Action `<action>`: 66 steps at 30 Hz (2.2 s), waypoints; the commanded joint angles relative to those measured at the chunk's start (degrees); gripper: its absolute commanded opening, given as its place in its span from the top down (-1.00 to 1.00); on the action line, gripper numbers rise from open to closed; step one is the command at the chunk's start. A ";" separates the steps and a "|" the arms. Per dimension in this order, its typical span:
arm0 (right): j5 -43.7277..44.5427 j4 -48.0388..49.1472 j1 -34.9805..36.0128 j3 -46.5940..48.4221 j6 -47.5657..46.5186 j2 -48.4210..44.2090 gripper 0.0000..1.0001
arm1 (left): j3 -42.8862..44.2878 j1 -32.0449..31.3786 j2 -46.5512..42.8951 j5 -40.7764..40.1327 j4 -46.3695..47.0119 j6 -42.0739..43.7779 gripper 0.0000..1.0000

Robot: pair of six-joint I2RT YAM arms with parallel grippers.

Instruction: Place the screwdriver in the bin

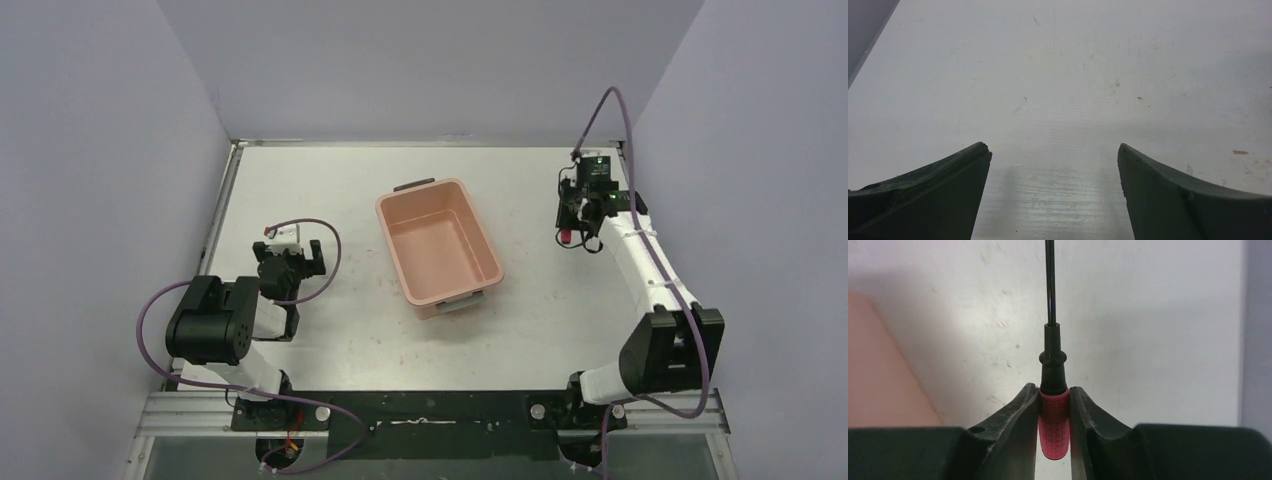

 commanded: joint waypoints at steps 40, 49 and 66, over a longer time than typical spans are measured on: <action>3.35 15.04 38.82 3.03 18.33 22.72 0.09 | 1.06 0.00 -0.45 -0.10 2.15 -0.17 -0.94; 6.90 11.19 40.20 6.88 17.38 14.44 -0.60 | 1.05 0.00 -0.40 -0.09 2.15 -0.12 -0.94; 24.11 16.48 27.12 -1.49 6.86 -15.12 -1.00 | 1.04 0.00 -0.48 -0.11 2.17 -0.09 -0.95</action>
